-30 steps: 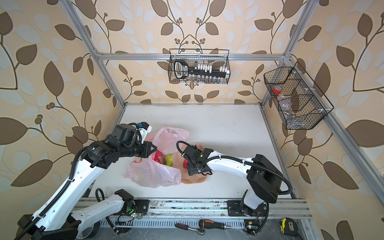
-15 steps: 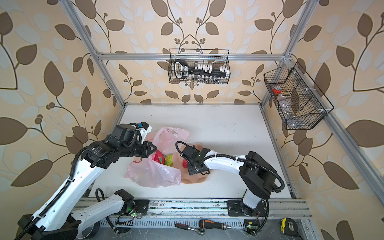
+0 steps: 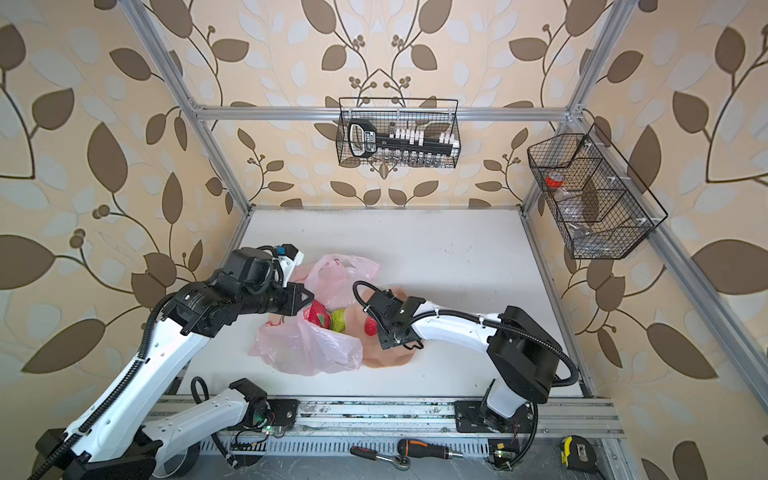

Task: Place the fruits into the plastic bag
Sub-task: 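Lower the right gripper onto the dark plum and close on it, then carry the dark plum with the right gripper into the bag opening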

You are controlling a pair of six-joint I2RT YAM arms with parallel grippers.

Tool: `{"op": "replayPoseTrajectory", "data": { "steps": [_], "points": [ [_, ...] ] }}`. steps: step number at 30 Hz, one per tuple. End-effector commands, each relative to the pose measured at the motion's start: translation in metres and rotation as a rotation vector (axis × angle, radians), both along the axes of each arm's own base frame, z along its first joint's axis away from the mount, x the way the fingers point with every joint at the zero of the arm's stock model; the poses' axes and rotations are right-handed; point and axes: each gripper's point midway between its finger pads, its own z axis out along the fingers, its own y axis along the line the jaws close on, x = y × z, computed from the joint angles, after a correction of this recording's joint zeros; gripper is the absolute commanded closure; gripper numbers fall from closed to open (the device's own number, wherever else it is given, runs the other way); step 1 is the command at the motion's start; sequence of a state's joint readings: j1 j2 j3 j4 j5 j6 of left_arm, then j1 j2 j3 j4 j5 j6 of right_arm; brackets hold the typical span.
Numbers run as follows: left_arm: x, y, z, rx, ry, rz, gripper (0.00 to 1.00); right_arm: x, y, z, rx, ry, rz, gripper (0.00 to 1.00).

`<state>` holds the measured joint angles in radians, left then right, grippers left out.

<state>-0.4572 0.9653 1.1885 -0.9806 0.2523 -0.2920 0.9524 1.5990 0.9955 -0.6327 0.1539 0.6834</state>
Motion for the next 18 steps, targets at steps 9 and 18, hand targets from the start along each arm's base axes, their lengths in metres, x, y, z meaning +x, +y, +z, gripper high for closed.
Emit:
{"op": "replayPoseTrajectory", "data": {
  "steps": [9, 18],
  "points": [
    [0.0, 0.001, 0.001, 0.009, -0.004, -0.003, 1.0, 0.002, -0.011, 0.053, 0.192, -0.073, -0.054, 0.53],
    [0.002, 0.0, 0.001, 0.007, -0.003, -0.006, 1.0, 0.011, 0.01, 0.097, 0.72, -0.01, -0.156, 0.55]
  ]
}}
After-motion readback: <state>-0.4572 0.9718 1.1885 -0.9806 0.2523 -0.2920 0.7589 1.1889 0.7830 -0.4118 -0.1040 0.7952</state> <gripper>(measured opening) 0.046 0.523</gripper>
